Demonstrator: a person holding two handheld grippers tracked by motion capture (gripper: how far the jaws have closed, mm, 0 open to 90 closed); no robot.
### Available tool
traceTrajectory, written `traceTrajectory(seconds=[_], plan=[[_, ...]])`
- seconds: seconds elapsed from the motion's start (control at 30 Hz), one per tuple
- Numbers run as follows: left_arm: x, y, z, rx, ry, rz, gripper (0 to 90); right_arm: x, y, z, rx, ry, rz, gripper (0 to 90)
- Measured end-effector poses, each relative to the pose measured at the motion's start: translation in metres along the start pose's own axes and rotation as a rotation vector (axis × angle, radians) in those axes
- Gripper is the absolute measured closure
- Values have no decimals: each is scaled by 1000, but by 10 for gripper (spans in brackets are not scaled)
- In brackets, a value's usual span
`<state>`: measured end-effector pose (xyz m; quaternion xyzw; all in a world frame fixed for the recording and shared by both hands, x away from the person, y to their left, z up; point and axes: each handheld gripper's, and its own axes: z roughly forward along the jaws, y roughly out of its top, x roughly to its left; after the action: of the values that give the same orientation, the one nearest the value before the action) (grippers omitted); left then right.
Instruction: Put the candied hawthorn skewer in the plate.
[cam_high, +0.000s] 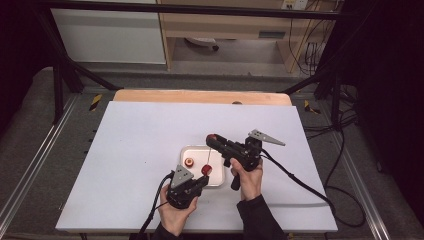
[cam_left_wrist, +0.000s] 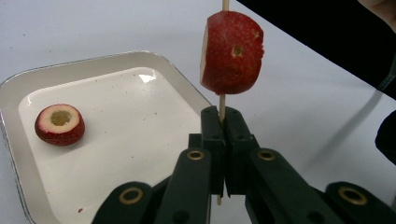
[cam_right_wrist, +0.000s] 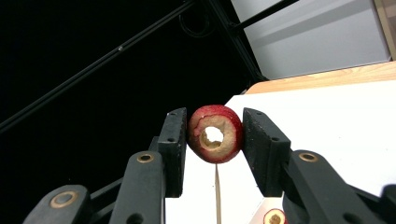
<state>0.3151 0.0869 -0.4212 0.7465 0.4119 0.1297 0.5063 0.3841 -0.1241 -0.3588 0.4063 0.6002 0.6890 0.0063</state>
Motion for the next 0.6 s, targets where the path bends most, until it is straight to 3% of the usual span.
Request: traceTrajectory(seconds=[0.6], plan=[[1, -1, -1, -5, -3, 2, 887, -1, 0, 1, 5, -5, -1, 621]])
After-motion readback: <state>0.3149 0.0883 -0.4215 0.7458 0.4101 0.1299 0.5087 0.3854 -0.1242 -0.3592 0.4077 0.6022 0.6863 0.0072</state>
